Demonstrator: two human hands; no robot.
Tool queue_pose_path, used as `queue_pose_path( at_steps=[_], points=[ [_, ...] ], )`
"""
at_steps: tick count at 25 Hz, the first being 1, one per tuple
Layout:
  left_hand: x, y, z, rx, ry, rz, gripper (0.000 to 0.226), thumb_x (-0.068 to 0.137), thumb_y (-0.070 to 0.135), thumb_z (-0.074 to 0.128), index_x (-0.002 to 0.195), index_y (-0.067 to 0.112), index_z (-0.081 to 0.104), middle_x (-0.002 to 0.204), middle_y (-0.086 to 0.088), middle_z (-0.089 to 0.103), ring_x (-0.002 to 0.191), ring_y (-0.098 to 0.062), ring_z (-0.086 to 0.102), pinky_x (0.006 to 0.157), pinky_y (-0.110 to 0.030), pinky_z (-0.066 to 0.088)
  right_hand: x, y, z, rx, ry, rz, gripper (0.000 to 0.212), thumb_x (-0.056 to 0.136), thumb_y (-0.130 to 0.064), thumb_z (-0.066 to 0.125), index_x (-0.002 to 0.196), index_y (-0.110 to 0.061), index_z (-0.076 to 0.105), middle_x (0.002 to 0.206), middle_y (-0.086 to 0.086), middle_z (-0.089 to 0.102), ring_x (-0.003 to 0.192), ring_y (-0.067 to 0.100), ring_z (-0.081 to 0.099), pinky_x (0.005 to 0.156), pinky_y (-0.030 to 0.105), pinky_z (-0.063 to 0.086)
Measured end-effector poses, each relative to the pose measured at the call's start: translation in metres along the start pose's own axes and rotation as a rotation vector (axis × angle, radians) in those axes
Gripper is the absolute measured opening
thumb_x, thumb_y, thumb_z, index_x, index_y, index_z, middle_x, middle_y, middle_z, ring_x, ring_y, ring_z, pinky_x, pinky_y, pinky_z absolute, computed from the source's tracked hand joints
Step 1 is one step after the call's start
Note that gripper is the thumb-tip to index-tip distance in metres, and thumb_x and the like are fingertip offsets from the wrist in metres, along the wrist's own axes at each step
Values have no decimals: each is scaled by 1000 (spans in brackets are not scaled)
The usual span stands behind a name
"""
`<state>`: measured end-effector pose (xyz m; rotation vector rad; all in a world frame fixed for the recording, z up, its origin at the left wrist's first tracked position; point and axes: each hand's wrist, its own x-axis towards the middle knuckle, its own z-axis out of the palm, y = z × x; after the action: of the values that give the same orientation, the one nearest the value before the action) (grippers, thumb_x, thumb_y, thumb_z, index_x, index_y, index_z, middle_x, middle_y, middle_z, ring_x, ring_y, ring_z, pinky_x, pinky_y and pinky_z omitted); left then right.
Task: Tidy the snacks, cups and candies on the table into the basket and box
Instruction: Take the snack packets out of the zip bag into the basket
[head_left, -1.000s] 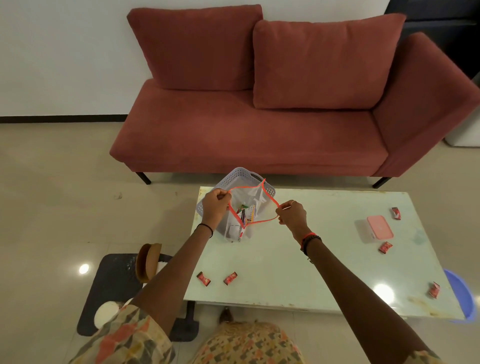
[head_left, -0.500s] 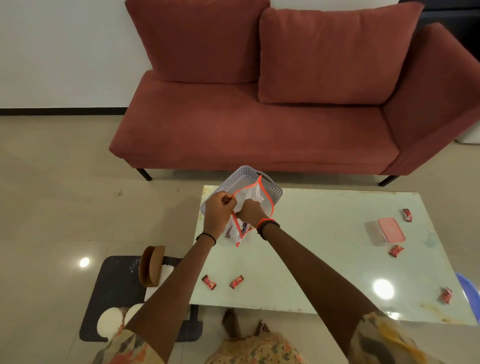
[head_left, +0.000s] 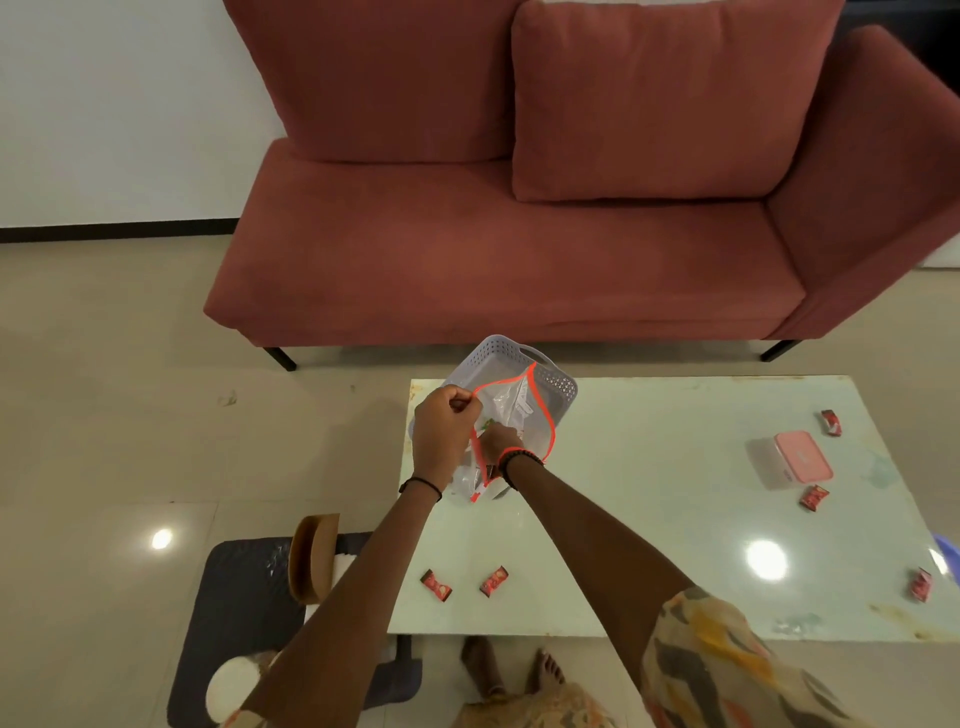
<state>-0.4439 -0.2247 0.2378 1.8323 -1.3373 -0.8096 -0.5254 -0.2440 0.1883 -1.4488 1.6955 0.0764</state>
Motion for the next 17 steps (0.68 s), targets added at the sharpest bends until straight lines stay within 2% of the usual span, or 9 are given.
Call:
queue_pose_path(
  at_steps=[2, 3, 5, 7, 8, 10, 13, 15, 17],
  points=[
    [13, -2, -6, -17, 6, -8, 9, 82, 15, 61, 78, 10, 68, 70, 3, 64, 61, -7, 57, 59, -15, 44, 6, -9, 3, -12, 26, -11, 38, 101, -29, 33, 108, -2, 60, 115, 21, 63, 115, 33, 59, 96, 36, 44],
    [20, -3, -10, -29, 12, -13, 9, 81, 15, 61, 77, 11, 67, 70, 4, 64, 61, -8, 58, 60, -18, 47, 9, -15, 2, -28, 42, -19, 37, 102, -28, 32, 110, -3, 58, 116, 21, 60, 118, 32, 57, 98, 35, 43],
    [38, -9, -20, -76, 27, -36, 8, 80, 15, 62, 77, 9, 67, 69, 1, 65, 62, -15, 61, 63, -28, 53, 16, -30, -4, -51, 92, -30, 41, 101, -18, 34, 135, 5, 39, 134, 24, 50, 126, 32, 50, 103, 34, 40],
    [55, -11, -29, -142, 29, -61, 7, 80, 14, 62, 78, 9, 66, 67, -2, 64, 62, -20, 63, 60, -31, 58, 22, -44, -17, -51, 139, -33, 53, 97, -5, 37, 142, 17, 18, 140, 27, 43, 126, 33, 51, 100, 33, 41],
    [63, -11, -33, -171, 27, -68, 6, 80, 13, 62, 77, 9, 65, 67, -2, 63, 62, -20, 64, 57, -30, 59, 25, -49, -25, -79, 179, -64, 55, 96, -2, 38, 142, 17, 16, 142, 28, 40, 124, 34, 52, 99, 34, 42],
    [79, -9, -37, -197, 19, -67, 5, 81, 12, 62, 77, 9, 64, 67, -2, 62, 62, -21, 64, 52, -26, 59, 29, -61, -41, -149, 256, -127, 53, 94, -1, 40, 142, 13, 23, 144, 28, 36, 123, 34, 53, 99, 36, 44],
    [98, -7, -39, -180, 19, -35, 7, 82, 10, 61, 77, 6, 65, 64, -3, 61, 60, -23, 64, 48, -24, 57, 33, -74, -67, -145, 351, -163, 44, 88, 0, 51, 129, 9, 41, 133, 23, 49, 119, 35, 55, 94, 38, 48],
    [111, -8, -40, -168, 23, -30, 8, 81, 10, 61, 78, 3, 65, 63, -6, 62, 61, -27, 64, 54, -34, 60, 36, -80, -85, -8, 379, -149, 32, 83, 1, 58, 114, 4, 50, 119, 21, 58, 108, 35, 60, 85, 38, 51],
    [125, -11, -42, -147, 39, -40, 12, 82, 11, 61, 81, 0, 66, 68, -11, 64, 66, -35, 67, 65, -46, 59, 37, -83, -104, 136, 388, -128, 25, 78, -1, 65, 98, -3, 51, 103, 17, 61, 90, 29, 60, 73, 33, 51]
  ],
)
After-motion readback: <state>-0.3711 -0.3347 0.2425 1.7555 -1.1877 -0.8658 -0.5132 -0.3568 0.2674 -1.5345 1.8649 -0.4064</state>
